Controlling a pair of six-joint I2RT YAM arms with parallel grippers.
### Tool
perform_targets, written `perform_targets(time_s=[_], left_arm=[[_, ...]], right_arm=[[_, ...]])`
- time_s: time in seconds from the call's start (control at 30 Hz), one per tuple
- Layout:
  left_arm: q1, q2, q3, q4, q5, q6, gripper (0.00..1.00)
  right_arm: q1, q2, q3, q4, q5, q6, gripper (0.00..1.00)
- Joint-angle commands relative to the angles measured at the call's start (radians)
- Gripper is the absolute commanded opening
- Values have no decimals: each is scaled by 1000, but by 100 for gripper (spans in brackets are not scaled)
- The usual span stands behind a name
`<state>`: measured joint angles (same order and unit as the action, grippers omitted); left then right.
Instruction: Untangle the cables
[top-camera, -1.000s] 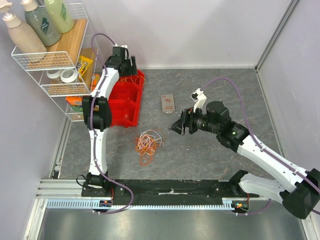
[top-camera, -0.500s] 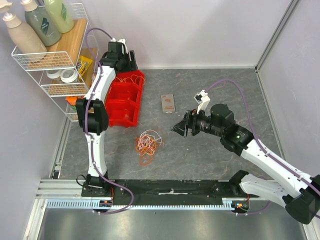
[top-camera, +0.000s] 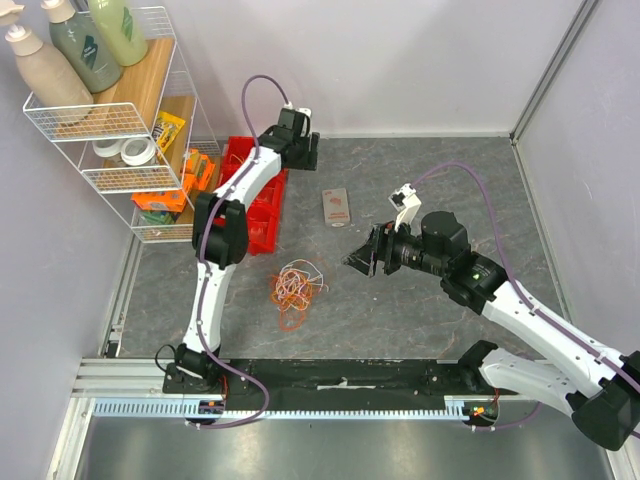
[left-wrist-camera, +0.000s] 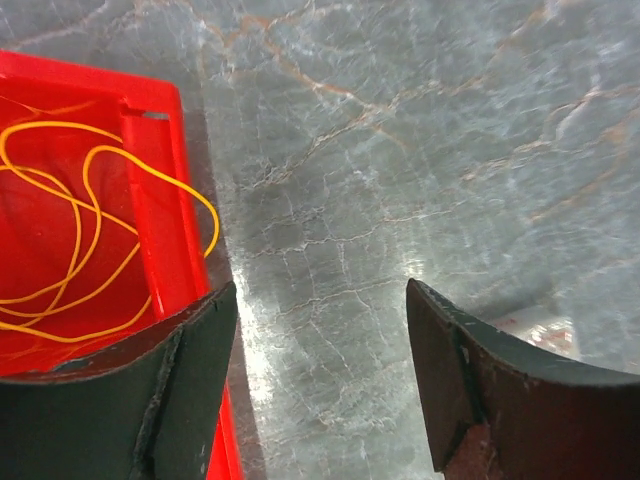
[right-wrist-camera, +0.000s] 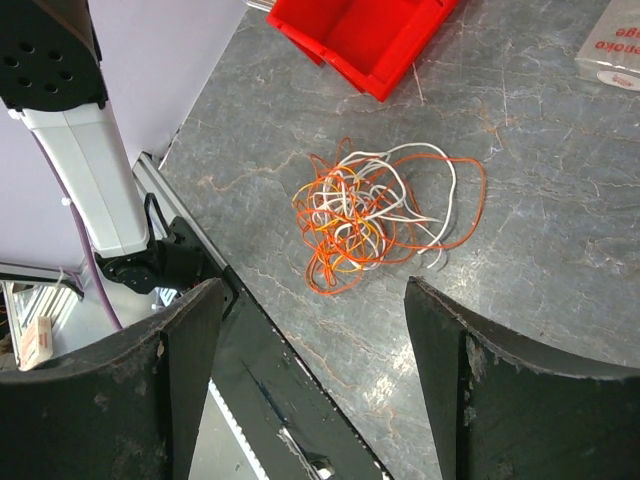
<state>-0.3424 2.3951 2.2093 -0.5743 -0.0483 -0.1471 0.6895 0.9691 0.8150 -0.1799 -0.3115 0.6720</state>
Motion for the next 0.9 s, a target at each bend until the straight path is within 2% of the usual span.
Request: perform_targets(time_s=[0.0,0.13,0.47,0.77,0.87], left_arm=[[2,38,38,37,-146,40,71],[0,58,41,56,-202,41,66],[2,137,101,128,-268,95,64],[-7,177,113,208,-331,145,47],[-13,190,115,232,-354,205,40]], right_arm=[[-4,-15,-11,19,12,1,80],[-4,-15,-14,20,14,3,80],[-4,-1,-13,22,18,-2,80],[-4,25,-14,26,18,-5,80],[-4,33,-13,36,12,-3,80]])
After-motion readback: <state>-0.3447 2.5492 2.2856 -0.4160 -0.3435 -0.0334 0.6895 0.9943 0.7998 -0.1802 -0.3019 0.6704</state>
